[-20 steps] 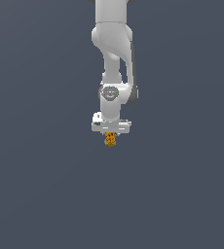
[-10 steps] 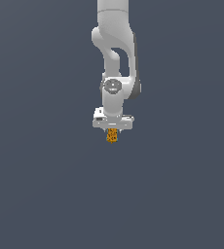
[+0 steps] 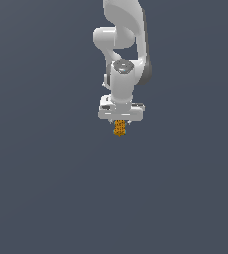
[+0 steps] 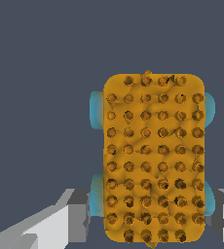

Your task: Pick up the object and move it to a goal position.

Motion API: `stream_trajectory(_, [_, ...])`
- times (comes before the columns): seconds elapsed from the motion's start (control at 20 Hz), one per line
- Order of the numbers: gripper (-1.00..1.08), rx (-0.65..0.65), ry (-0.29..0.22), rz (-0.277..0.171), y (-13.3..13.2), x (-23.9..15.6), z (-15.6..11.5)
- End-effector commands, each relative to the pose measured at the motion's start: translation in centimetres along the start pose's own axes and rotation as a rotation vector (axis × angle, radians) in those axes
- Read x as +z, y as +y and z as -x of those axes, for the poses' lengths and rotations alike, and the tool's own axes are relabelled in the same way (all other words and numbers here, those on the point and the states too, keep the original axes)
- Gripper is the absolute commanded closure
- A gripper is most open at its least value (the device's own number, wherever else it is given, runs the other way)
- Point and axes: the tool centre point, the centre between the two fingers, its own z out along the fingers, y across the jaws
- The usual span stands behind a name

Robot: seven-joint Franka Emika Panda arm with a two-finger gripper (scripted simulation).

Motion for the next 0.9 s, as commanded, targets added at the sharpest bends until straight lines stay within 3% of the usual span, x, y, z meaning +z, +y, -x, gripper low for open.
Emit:
stream_trajectory(0.0, [1.08, 0.000, 0.001, 0.001, -0.8, -2.5, 0.4])
stream_trajectory(0.85, [1.08, -0.001, 0.002, 0.002, -6.7, -19.5, 2.7])
